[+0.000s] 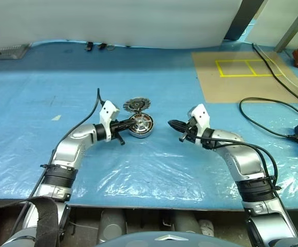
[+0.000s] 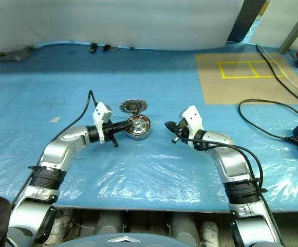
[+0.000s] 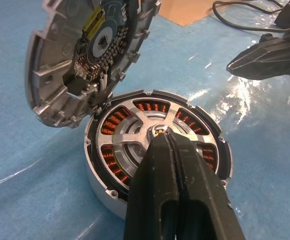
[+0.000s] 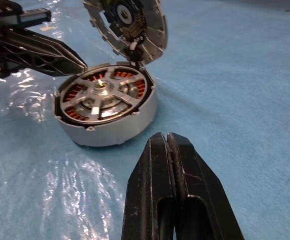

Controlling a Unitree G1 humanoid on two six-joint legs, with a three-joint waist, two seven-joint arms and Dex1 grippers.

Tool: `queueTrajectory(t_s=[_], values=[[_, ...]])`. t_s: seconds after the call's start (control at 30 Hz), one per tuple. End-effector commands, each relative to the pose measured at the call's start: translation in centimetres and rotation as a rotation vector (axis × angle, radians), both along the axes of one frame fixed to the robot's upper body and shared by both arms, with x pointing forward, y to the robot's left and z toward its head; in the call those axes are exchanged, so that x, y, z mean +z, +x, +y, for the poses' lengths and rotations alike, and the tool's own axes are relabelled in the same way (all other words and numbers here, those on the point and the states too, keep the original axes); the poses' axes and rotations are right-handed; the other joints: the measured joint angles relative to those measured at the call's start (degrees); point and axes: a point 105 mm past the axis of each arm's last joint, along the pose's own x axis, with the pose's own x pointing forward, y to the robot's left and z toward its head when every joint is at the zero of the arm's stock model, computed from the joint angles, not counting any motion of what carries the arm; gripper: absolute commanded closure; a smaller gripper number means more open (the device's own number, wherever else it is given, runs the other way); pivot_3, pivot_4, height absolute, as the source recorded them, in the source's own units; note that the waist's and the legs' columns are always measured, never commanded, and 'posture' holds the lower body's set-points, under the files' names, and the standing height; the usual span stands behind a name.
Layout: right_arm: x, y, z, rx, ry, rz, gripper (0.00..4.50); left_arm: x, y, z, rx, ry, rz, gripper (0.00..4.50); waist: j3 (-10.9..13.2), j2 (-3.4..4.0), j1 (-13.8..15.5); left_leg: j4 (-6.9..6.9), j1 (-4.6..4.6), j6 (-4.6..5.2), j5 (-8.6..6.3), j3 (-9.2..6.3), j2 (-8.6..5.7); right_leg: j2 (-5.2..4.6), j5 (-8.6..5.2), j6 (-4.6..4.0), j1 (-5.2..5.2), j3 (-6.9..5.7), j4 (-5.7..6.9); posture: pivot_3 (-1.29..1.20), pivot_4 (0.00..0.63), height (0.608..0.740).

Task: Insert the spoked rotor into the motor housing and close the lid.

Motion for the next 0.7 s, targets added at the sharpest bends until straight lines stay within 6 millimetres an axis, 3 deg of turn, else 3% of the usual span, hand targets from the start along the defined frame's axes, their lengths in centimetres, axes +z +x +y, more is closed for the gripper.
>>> queueTrajectory(t_s=[0.03,0.33,0.53,0.7], values=[[2.1,-0.4,0.7,0.052,0.034,-0.082,4.50,1.5,0.0,0.2,-0.008,-0.015,-0.059,4.47,0.0,0.00,0.0,0.01,0.00,0.00,0.00,0.00,0.00,0.00,0.00,0.00,0.00,0.00,0.00,0.00,0.150,0.740],[1.3,-1.3,1.8,0.148,-0.030,-0.090,4.50,0.8,0.7,-1.2,-0.035,0.037,-0.062,4.47,0.0,0.00,0.0,0.01,-0.01,0.01,0.00,0.00,0.00,0.00,0.00,0.00,0.00,0.00,0.00,0.00,0.150,0.740],[1.5,-1.2,1.9,0.132,-0.028,-0.106,4.50,-1.7,0.7,-1.6,-0.050,0.172,-0.042,4.47,0.0,0.00,0.0,0.01,-0.01,0.03,0.02,-0.01,-0.02,-0.01,0.01,0.02,0.01,0.00,0.00,0.00,0.150,0.740],[1.5,-1.2,1.8,0.112,-0.019,-0.110,4.50,-0.5,0.7,-1.7,-0.036,0.077,-0.061,4.47,0.0,0.00,0.1,0.03,0.00,0.03,0.02,-0.01,-0.03,-0.03,0.02,0.03,0.03,0.00,0.01,0.00,0.150,0.740]])
